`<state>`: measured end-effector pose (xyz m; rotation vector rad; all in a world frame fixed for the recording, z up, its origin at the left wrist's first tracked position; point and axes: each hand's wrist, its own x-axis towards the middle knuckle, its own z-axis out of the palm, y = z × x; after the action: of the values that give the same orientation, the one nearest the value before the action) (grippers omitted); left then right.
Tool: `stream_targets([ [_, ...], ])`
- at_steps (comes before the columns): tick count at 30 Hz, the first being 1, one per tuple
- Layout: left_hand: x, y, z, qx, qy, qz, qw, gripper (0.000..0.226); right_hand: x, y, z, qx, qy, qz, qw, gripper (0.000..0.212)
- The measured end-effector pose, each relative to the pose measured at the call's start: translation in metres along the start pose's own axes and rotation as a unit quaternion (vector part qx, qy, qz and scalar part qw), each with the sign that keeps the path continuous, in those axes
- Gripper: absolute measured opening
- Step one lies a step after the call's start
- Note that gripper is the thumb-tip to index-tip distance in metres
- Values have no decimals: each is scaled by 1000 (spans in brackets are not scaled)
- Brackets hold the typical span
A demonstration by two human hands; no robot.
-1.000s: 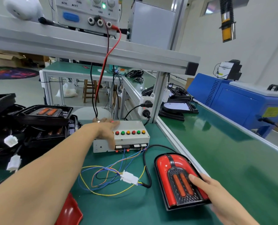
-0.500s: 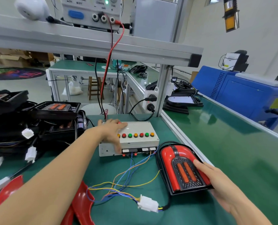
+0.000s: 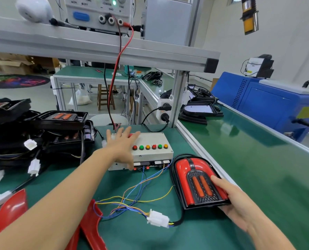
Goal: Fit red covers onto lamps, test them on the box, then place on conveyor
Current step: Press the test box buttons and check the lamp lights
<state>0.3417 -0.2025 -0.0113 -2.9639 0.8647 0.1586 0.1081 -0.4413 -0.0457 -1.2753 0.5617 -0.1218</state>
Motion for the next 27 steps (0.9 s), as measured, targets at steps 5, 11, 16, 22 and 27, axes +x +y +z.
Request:
stream_targets([
  [5, -26, 19, 9, -16, 2, -4, 1000, 103, 1, 0, 2, -2, 19, -2, 1000, 19],
  [11, -38, 29, 8, -37, 24, -21, 999, 91, -1, -2, 3, 1, 15, 8, 1000, 18],
  [16, -37, 28, 3, -67, 32, -30, 997, 89, 1, 0, 2, 11, 18, 5, 1000, 17],
  [22, -46, 26, 17, -73, 24, -19, 997, 96, 3, 0, 2, 37, 31, 15, 999, 24],
  [27, -56, 28, 19, -62, 29, -29, 997, 96, 0, 1, 3, 70, 19, 13, 997, 29],
])
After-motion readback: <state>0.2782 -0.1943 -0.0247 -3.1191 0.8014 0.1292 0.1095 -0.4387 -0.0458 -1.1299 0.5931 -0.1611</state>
